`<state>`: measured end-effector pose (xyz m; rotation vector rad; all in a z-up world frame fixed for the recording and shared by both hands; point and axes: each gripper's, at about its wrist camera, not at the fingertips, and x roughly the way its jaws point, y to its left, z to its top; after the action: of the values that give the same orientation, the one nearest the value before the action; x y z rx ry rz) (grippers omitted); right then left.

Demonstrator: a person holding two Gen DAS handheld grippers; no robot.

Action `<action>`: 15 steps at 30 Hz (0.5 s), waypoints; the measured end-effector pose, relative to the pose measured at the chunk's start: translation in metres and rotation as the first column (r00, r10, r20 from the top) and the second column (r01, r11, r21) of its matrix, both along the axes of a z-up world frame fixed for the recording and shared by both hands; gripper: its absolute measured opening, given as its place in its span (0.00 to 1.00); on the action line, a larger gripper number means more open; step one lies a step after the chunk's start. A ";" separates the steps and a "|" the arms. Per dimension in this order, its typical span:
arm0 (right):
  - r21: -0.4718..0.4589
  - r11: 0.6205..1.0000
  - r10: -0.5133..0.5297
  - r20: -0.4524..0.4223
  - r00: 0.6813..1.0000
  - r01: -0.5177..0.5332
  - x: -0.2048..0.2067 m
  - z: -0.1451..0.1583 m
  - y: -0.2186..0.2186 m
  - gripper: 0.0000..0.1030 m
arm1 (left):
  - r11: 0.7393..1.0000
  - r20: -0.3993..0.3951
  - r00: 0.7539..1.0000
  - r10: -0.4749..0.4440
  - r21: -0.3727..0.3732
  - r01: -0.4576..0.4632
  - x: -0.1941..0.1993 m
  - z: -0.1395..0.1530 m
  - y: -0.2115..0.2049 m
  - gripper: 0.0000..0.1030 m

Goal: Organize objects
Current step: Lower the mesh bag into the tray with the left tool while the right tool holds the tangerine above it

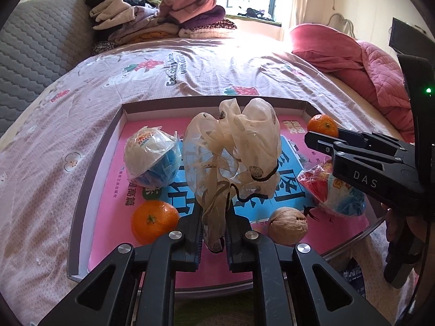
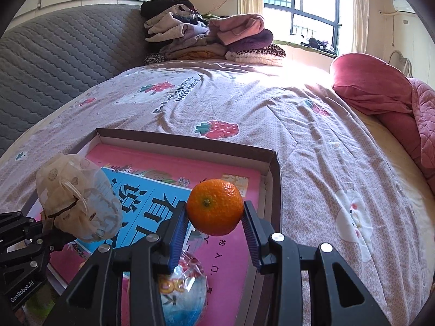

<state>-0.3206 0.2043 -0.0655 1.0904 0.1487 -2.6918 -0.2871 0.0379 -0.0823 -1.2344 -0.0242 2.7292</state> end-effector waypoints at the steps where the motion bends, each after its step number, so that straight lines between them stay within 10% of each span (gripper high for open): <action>1: -0.004 1.000 0.001 0.003 1.000 -0.001 -0.001 0.000 0.001 0.39 | 1.000 0.005 1.000 -0.003 0.005 0.003 0.000 -0.001 0.000 0.14; 15: 0.064 0.998 0.009 0.119 0.993 -0.017 -0.016 -0.013 -0.001 0.39 | 1.000 0.043 0.999 -0.005 0.017 0.004 -0.005 -0.009 0.001 0.16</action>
<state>-0.3365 0.2029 -0.0790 1.2611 0.2225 -2.6187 -0.2918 0.0392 -0.0911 -1.2874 -0.0482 2.6923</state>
